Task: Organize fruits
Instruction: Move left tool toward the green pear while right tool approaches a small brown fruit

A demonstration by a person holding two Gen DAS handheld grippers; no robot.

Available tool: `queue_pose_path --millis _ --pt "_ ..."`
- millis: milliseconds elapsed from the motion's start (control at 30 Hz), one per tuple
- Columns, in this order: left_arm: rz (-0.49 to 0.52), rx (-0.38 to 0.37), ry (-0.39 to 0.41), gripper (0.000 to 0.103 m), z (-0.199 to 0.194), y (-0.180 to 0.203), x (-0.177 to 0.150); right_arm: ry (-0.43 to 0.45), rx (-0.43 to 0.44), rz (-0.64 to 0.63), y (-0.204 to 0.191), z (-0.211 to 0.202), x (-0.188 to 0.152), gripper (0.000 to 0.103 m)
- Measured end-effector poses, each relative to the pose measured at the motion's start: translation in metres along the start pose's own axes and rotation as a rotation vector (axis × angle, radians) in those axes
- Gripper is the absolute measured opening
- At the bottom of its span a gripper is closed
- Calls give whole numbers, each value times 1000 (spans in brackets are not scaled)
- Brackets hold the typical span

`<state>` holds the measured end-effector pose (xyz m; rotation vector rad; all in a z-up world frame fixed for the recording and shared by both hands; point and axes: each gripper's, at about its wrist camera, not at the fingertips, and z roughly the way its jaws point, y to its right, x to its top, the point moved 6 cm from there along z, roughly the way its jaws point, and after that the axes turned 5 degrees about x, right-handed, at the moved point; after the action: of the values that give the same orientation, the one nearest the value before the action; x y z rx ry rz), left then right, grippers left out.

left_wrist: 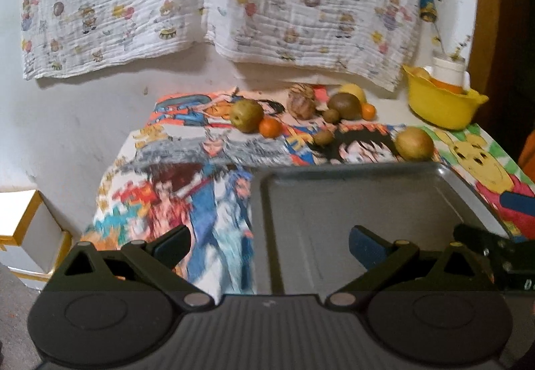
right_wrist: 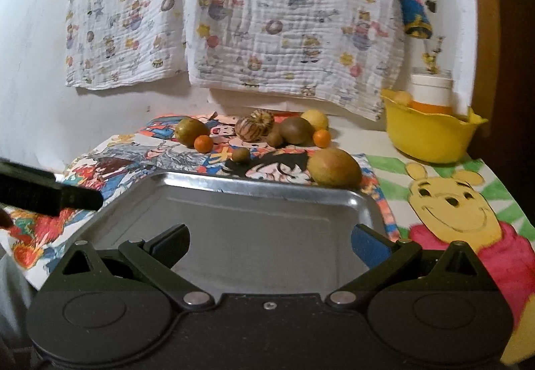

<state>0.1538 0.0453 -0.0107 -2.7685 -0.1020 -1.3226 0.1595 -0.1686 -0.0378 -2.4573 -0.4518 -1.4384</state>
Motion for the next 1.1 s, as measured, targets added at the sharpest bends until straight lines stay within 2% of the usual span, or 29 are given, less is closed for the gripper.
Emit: queue_pose_path --millis 233,367,767,1100 --pt "-23 2 -21 103 33 -21 40 -56 65 -32 -6 37 29 103" --pt "-25 -5 -33 103 53 -31 58 -90 98 -100 -12 58 46 103" --pt "-10 -91 -60 103 119 -55 116 -198 205 -222 -25 135 99 102" --pt "-16 -195 -123 102 178 -61 137 -260 259 -304 -29 189 106 102"
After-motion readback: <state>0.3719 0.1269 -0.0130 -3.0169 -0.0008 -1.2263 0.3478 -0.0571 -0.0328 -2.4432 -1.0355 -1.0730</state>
